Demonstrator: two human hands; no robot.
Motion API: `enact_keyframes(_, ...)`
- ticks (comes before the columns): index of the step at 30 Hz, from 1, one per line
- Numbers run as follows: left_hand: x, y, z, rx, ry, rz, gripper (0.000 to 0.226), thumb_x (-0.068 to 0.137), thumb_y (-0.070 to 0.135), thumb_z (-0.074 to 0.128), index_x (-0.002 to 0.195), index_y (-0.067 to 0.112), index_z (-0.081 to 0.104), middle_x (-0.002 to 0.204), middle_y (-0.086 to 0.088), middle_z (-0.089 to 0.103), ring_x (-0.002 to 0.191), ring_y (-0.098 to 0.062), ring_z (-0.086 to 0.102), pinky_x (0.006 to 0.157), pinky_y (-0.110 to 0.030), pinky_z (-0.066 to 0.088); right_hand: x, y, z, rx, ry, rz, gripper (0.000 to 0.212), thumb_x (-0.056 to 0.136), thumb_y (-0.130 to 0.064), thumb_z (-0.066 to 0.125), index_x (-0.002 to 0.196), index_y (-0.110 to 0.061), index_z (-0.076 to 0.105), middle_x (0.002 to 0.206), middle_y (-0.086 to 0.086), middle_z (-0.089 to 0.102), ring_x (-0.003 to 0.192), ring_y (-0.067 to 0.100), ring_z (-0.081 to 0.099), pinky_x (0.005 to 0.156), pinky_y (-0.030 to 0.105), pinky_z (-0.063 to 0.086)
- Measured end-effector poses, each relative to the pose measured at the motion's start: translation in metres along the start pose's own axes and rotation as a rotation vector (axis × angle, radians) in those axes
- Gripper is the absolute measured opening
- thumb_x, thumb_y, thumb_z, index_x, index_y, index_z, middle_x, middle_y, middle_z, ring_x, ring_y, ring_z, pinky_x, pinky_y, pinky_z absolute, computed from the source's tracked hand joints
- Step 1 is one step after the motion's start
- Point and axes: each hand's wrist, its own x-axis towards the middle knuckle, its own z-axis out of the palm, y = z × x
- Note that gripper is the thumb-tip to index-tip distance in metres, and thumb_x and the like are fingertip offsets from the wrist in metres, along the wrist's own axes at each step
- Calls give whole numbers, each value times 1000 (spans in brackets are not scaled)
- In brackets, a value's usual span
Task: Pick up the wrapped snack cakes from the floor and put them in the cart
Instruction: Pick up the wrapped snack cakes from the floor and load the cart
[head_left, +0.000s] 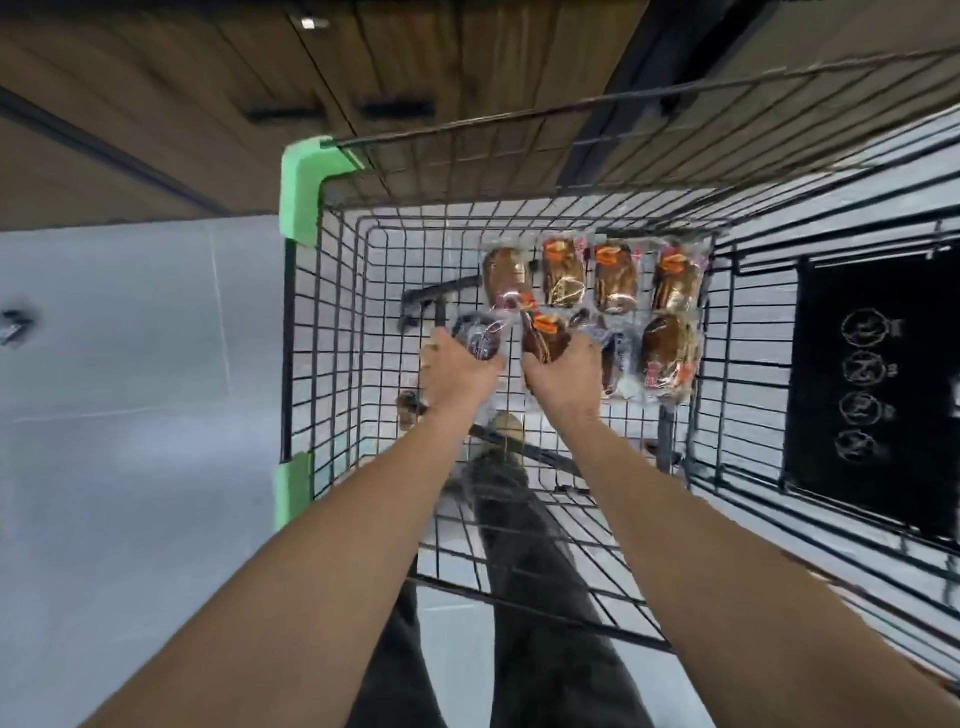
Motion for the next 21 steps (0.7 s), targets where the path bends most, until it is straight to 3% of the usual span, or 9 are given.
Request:
enact_keyframes(4,25,-1,22,-11,92,-3,91,69,44,76,138,13,24,135,-17,35,121,-36,41,96,-46,43,26,12,20,-98,33,-46,52,80,-37,70,118,-8,51,116,9,56,111,27,50,85,31,44)
enact_keyframes(7,37,-4,30,-29,145,-7,92,67,48,76,136,15,24,131,-15,36,120,-33,40,88,-45,42,35,20,29,-107,34,-45,55,79,-40,70,122,-14,48,119,6,54,114,26,50,88,40,49)
enact_keyframes(10,44,-10,34,-53,158,9,93,66,50,77,135,14,26,132,-15,37,121,-33,38,88,-46,42,39,25,36,-71,73,-70,55,80,-38,71,123,-14,46,121,6,51,116,25,47,86,38,48)
enact_keyframes(16,48,-18,36,-178,70,47,87,72,34,77,138,15,24,136,-15,31,126,-35,33,98,-45,37,41,29,44,-15,21,-129,63,84,-35,69,134,-9,41,133,10,42,126,25,37,93,38,42)
enact_keyframes(21,30,-23,21,-282,-6,94,76,78,21,72,139,18,27,132,-9,36,124,-28,41,105,-45,37,25,26,29,23,-38,-184,53,88,-26,66,133,-10,44,132,11,46,116,24,49,92,35,42)
